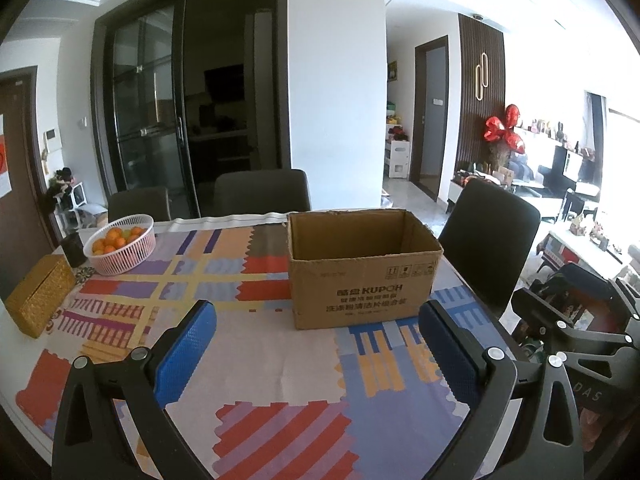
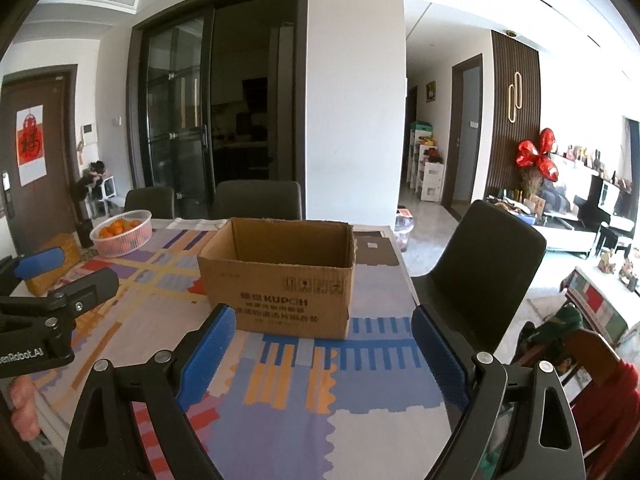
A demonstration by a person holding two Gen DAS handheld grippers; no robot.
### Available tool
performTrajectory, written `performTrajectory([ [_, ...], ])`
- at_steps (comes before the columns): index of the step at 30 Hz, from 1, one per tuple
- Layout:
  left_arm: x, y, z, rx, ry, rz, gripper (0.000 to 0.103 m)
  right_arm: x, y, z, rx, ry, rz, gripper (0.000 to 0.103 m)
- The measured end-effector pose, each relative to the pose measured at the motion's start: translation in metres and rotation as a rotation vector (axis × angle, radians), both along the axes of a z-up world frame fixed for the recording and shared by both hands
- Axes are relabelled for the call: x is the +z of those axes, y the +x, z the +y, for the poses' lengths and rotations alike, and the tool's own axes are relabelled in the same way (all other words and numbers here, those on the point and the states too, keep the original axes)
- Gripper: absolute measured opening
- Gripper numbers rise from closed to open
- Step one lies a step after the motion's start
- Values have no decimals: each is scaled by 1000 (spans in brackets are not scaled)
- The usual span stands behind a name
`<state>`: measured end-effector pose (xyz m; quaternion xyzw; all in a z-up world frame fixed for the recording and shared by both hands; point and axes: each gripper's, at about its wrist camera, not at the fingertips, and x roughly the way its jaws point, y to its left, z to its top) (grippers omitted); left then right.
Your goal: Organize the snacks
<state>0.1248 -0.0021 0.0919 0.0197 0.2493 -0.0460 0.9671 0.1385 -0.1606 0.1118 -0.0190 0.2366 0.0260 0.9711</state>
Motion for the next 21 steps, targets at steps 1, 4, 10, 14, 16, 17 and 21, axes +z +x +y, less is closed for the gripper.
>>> performTrajectory([
  [1,0,-2,-1,4,5,-3,103,0,-1,0,1,1,-1,90],
  [4,1,-4,-2,13,17,-12,103,0,-1,0,0,2,-2,90],
  [10,2,-6,-1,18,19,-17,103,0,-4,0,2,3,-1,90],
  [14,3,-6,0,22,22,-17,103,2,-6,1,2,3,-3,90],
  [16,4,-7,0,24,24,-19,103,2,-7,1,2,2,1,90],
  [17,4,-7,0,24,25,-19,103,2,-7,1,2,3,2,90],
  [21,3,-7,0,24,25,-19,103,2,-7,1,3,5,1,90],
])
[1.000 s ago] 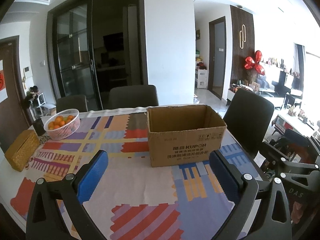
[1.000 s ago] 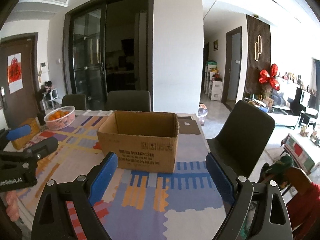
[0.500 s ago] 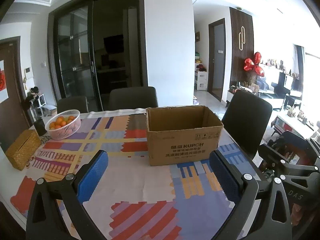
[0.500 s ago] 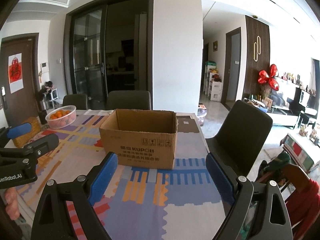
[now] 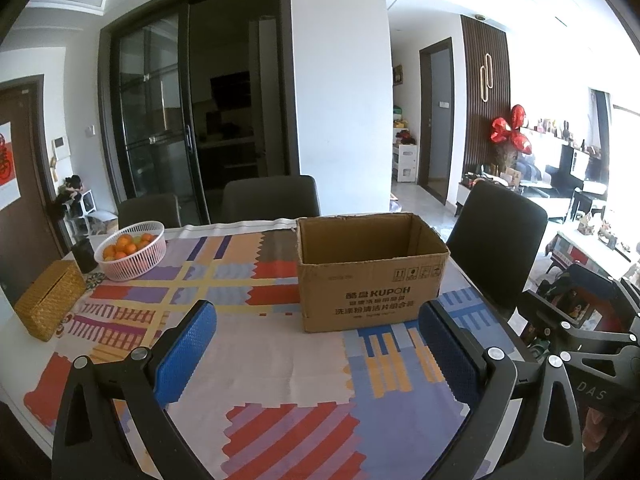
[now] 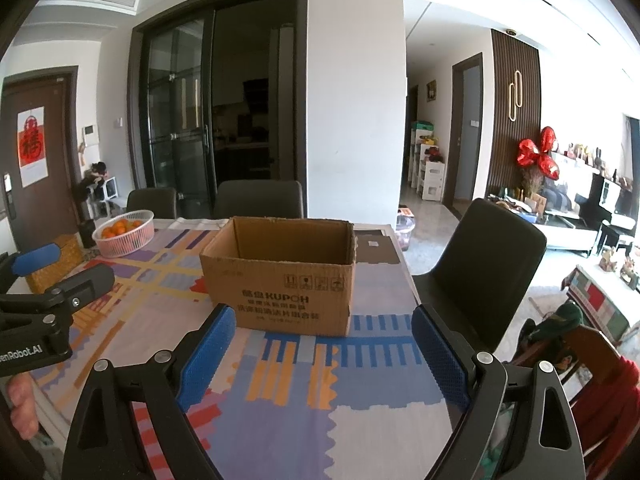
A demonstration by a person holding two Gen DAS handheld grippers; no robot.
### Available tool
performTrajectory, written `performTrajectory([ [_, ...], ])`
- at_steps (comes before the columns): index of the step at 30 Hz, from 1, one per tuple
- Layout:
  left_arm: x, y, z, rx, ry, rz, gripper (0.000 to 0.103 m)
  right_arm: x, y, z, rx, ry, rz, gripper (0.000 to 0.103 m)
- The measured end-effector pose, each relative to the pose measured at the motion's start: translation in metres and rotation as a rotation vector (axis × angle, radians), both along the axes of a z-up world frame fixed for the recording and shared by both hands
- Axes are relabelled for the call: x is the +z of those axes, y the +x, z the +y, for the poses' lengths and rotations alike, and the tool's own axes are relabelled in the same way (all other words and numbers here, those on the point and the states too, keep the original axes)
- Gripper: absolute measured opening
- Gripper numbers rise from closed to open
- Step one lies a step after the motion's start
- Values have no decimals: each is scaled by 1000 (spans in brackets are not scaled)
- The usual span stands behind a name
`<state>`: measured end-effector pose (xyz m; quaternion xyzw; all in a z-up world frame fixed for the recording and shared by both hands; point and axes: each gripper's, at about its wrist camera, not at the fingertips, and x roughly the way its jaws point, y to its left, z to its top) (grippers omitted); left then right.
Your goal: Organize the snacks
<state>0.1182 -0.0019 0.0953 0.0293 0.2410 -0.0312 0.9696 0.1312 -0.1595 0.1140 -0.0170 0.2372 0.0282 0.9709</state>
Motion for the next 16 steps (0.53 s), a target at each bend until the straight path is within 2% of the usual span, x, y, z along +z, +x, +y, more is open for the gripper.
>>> performTrajectory([
  [16,1,1,2,6,1,6,103,-1,-1,1,3,-1,6,90],
])
